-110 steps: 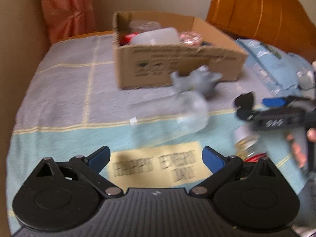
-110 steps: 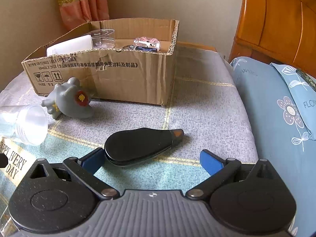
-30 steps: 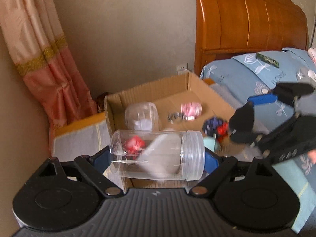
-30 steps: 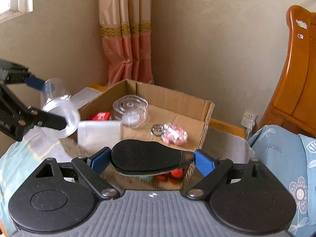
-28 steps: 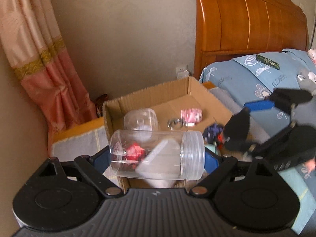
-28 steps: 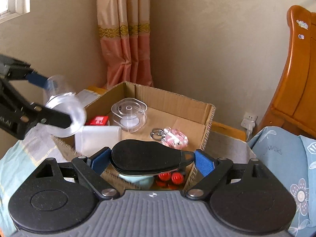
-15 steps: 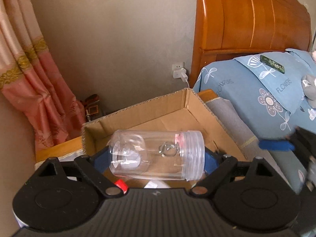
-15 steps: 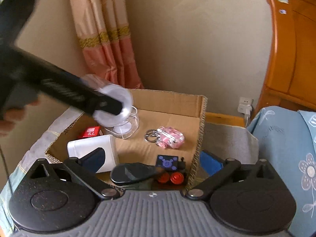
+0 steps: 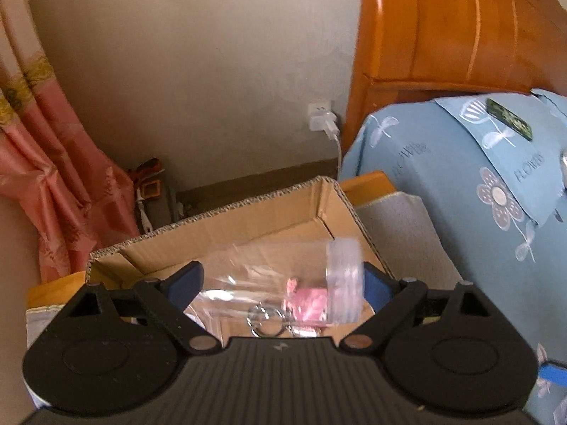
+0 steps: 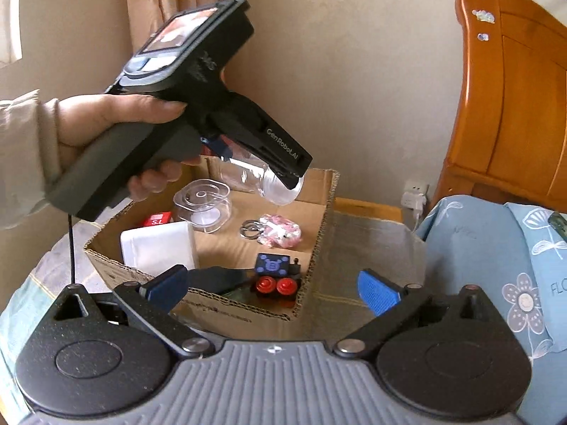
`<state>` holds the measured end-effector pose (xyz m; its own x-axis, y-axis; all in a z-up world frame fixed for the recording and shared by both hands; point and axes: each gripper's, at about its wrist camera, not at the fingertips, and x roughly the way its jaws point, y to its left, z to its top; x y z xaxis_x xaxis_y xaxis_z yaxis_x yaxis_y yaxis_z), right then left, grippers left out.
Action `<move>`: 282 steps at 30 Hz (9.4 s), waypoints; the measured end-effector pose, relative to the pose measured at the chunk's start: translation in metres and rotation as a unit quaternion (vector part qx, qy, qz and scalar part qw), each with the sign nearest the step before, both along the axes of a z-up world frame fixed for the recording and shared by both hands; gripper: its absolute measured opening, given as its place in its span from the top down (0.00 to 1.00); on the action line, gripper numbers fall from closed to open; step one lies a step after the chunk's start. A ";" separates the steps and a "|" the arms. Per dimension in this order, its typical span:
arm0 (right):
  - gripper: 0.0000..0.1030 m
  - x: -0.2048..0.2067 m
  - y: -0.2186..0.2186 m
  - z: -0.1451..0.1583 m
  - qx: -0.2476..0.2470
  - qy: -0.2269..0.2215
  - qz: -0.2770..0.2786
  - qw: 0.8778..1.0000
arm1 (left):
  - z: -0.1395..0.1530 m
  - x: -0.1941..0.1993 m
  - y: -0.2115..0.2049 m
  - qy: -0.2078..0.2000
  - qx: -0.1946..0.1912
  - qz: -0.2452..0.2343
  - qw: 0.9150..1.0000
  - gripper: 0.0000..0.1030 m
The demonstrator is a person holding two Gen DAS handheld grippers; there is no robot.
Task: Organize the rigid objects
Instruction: 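Carry the clear jar into the box with left gripper while right drops the black case there, then move right gripper to the gold capsule bottle while left approaches the grey elephant toy, then grasp the capsule bottle with right gripper while left grasps the grey elephant toy, then carry the elephant into the box and release it with left gripper while right carries the capsule bottle, then lower the capsule bottle into the box and open the right gripper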
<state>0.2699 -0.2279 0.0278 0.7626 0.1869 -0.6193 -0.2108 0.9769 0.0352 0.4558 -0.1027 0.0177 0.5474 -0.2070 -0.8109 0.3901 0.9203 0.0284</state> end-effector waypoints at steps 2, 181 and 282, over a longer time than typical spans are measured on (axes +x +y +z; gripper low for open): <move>0.00 -0.003 -0.003 -0.001 0.006 0.002 0.002 1.000 | 0.002 -0.002 0.000 -0.003 -0.001 0.005 1.000 0.10; 0.07 -0.095 0.069 -0.106 -0.056 0.078 0.056 0.994 | -0.097 -0.189 0.091 0.000 -0.147 0.064 0.987 0.32; 0.00 0.017 0.073 0.021 -0.079 0.070 -0.008 0.994 | 0.011 -0.264 0.151 -0.170 -0.024 0.125 0.977 0.01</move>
